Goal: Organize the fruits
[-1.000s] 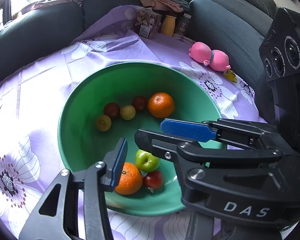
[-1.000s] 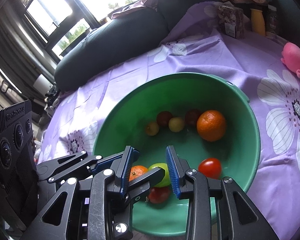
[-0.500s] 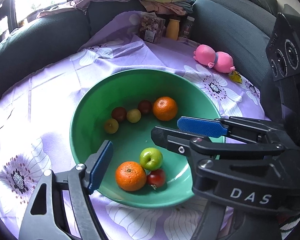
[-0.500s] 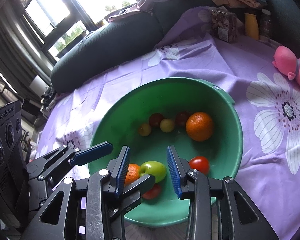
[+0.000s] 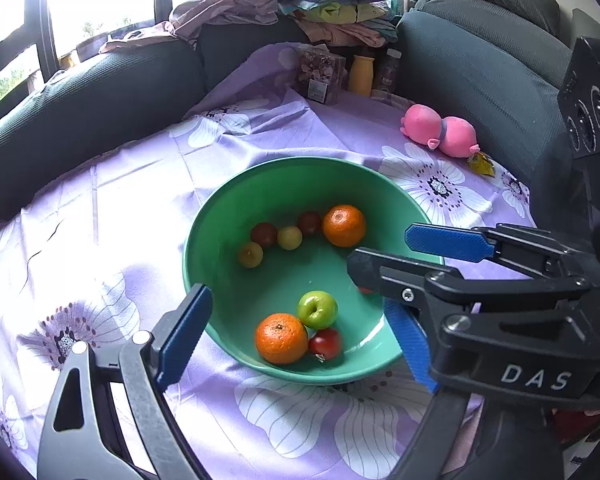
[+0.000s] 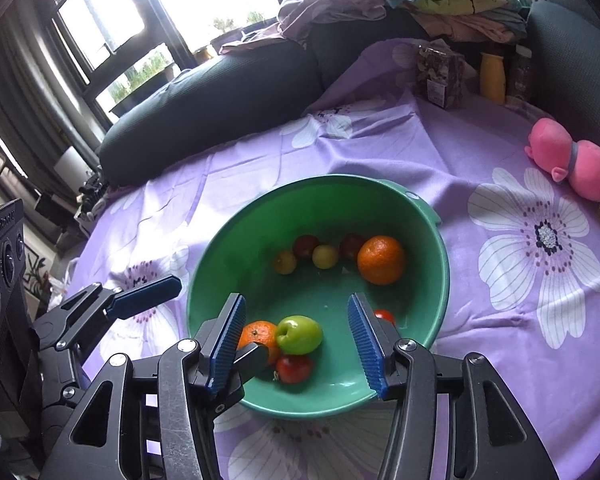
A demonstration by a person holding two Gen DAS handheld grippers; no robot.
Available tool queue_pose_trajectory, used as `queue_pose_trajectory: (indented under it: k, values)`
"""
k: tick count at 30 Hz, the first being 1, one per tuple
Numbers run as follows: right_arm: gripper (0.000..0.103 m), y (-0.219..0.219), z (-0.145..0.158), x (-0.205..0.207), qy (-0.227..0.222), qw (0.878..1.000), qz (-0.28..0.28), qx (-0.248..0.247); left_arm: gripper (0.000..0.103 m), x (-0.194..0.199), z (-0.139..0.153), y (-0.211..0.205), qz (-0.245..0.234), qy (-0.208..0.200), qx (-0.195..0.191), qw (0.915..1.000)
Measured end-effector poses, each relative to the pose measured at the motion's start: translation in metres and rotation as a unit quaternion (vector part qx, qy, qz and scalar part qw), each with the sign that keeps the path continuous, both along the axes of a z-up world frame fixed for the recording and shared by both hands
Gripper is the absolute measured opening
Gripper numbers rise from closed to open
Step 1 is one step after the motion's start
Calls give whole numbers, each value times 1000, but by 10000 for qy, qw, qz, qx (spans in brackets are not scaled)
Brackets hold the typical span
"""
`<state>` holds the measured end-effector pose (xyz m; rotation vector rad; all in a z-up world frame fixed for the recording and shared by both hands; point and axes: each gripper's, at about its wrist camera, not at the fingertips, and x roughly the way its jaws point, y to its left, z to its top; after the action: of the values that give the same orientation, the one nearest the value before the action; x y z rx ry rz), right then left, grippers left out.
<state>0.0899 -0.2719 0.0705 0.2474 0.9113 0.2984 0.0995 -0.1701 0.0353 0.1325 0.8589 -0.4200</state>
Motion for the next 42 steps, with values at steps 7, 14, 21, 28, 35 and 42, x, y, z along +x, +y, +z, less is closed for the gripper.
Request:
queue_pose_trajectory:
  k: [7, 14, 21, 28, 35, 42]
  values:
    - [67, 0, 16, -10, -183, 9997, -24, -181, 102, -12, 12, 6, 197, -221, 82, 9995]
    - [72, -9, 29, -19, -395, 9981, -194, -436, 102, -22, 23, 11, 362, -407, 157, 9984]
    - [86, -24, 38, -28, -566, 9955, -315, -690, 102, -26, 32, 18, 854, -570, 259, 9944]
    - [87, -31, 36, -32, -516, 9925, -188, -1095, 102, -21, 31, 24, 957, -288, 116, 9949]
    - [87, -22, 35, -38, -520, 9903, 117, -1282, 102, -21, 41, 20, 1094, -420, 113, 9931]
    - [87, -11, 41, -40, -651, 9882, 345, -1342, 102, -17, 46, 17, 1099, -484, 298, 9923]
